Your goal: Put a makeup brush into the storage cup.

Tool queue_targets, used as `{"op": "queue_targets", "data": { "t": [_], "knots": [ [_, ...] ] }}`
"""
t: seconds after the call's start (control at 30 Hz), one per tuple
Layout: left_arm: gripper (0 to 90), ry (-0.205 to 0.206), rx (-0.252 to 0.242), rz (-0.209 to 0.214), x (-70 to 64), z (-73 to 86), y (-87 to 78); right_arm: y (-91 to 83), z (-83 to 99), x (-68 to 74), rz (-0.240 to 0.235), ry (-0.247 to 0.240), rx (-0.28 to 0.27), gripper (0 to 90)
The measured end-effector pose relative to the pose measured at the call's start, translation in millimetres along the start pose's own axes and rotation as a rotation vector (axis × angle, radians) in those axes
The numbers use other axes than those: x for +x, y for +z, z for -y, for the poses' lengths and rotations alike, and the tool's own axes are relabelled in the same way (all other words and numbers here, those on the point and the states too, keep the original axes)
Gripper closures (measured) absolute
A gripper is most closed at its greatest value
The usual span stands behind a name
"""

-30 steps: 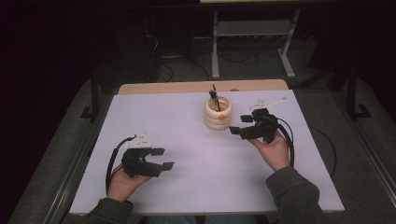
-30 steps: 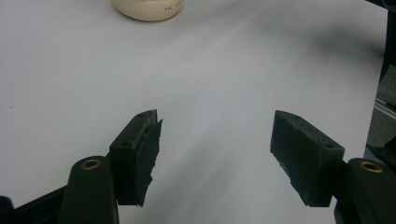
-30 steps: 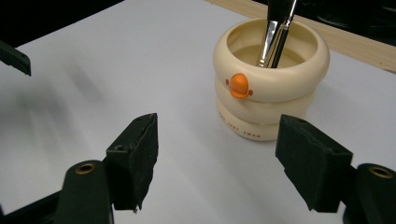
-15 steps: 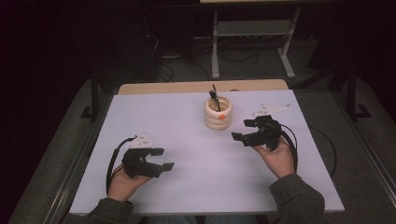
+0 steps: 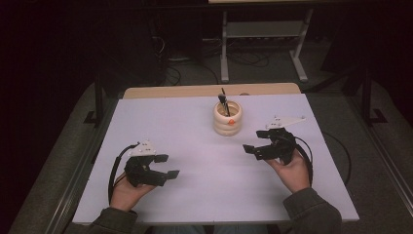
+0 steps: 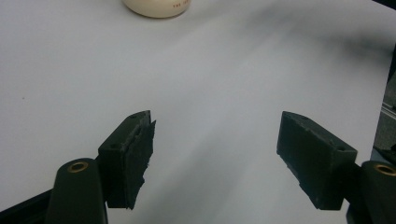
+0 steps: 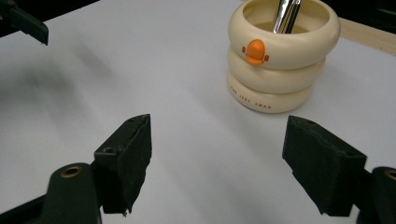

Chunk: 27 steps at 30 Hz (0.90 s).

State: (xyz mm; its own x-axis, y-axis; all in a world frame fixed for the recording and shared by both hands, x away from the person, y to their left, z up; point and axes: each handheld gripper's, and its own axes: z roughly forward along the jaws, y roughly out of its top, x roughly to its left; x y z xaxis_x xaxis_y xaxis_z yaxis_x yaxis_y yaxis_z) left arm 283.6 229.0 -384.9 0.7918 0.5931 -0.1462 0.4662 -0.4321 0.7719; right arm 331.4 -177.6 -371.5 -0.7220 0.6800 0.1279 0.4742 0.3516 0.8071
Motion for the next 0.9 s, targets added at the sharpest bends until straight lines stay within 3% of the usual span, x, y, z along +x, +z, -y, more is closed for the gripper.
{"op": "queue_targets", "data": {
  "t": [0.53,0.63,0.9],
  "knots": [
    [25.4,0.002,-0.001,-0.027,1.9,7.8,-3.8,-6.5,28.9,8.7,-0.014,0.033,-0.017,22.6],
    [25.1,-0.018,-0.008,-0.038,3.6,12.5,-7.5,-6.0,34.4,12.4,-0.011,0.028,-0.017,22.3],
    [24.5,-0.025,-0.015,-0.056,4.8,18.4,-12.3,-5.4,43.7,16.2,-0.001,0.015,-0.009,21.7]
  ]
}}
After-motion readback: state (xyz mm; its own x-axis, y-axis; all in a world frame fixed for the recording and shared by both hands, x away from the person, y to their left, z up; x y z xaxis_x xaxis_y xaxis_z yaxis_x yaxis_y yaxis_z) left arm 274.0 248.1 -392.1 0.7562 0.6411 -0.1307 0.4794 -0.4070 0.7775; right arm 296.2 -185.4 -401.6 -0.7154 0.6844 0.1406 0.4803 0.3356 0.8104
